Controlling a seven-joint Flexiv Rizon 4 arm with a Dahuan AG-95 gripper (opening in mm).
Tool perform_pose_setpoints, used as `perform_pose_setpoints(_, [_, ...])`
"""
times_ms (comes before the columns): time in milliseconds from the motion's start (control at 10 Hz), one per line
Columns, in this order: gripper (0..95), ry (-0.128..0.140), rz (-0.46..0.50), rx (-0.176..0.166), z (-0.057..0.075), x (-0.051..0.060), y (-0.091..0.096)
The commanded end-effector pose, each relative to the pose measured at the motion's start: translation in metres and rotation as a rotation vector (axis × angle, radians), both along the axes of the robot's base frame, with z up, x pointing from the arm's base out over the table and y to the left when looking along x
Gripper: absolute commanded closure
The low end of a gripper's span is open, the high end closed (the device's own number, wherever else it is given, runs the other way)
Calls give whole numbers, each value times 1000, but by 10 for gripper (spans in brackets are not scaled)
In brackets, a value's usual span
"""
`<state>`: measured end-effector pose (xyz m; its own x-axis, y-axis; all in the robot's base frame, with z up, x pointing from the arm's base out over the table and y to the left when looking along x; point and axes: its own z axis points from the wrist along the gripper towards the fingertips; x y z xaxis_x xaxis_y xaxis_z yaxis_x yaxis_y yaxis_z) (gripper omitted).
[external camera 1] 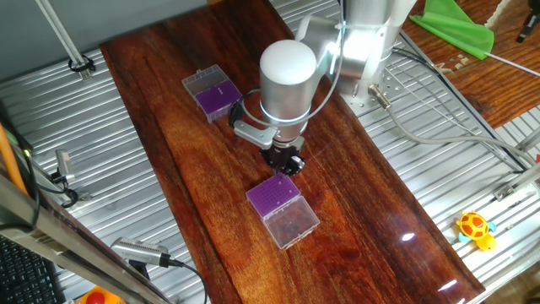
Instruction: Transfer all small pipette tips from one holder to another
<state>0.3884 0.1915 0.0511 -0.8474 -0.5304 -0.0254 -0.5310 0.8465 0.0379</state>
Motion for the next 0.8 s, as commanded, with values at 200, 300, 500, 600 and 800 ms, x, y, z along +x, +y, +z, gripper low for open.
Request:
perform_pose_setpoints(200, [950, -1, -2, -5, 0, 0, 0])
perform_pose_setpoints(300, [950, -1, -5, -6, 0, 0, 0])
perform_pose_setpoints(500, [950, -1, -7, -5, 0, 0, 0])
perform_pose_setpoints(600, [950, -2, -9, -4, 0, 0, 0])
perform_pose_setpoints(800, [950, 5, -13, 2, 10, 0, -1])
